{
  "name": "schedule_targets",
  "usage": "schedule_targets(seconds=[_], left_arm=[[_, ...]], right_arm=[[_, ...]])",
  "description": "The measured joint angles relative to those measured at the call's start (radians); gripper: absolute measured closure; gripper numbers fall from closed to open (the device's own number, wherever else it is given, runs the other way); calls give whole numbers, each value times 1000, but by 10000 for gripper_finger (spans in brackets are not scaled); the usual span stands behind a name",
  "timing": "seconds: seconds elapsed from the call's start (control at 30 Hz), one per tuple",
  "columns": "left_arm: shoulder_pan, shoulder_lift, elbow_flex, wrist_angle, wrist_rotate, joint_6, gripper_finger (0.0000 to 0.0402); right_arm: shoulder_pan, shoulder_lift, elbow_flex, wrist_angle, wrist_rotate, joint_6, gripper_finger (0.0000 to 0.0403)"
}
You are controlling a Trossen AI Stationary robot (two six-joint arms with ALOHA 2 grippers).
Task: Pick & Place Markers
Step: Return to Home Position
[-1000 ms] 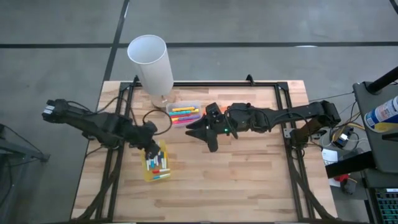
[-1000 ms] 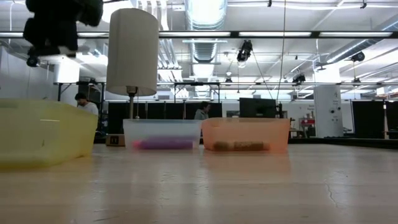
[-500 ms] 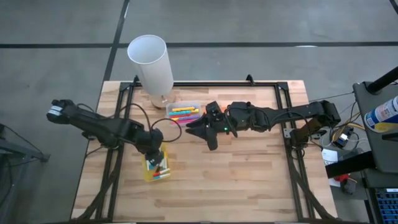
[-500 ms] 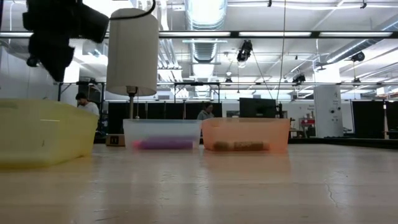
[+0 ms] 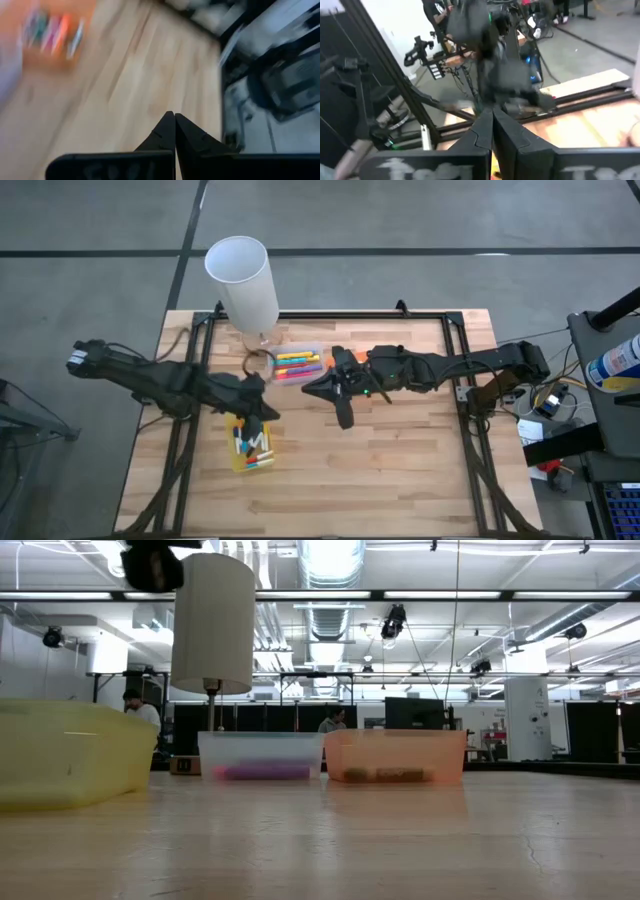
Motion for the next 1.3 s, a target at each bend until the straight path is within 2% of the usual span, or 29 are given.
schedule_targets(seconds=[0.13, 0.27, 0.43, 0.6, 0.67, 0.73, 0.8, 0.97, 1.2, 1.3], left_arm=[[0, -92, -3, 137, -55, 137, 401], [1, -190, -4, 187, -109, 164, 401], [1, -299, -7, 154, -138, 207, 401], [1, -389, -8, 76, -163, 437, 401], [1, -423, -8, 49, -163, 494, 401], [0, -446, -8, 49, -163, 506, 401], [0, -470, -9, 47, -162, 520, 401], [0, -525, -57, 51, -161, 519, 401], [0, -613, -174, 48, -154, 474, 401], [0, -665, -222, 48, -152, 468, 401]], right_arm=[[0, -40, -49, 35, 5, -71, 395], [-7, -128, -147, 112, 13, -78, 395], [-14, -255, -310, 70, 91, 48, 394], [-15, -417, -460, -24, 204, 165, 394], [-19, -477, -505, -59, 230, 151, 394], [-22, -540, -549, -123, 249, 67, 394], [-22, -604, -585, -160, 250, -1, 394], [-21, -738, -693, -146, 249, 1, 394], [-16, -904, -830, 21, 113, -130, 394], [-16, -970, -875, 43, 104, -146, 394]])
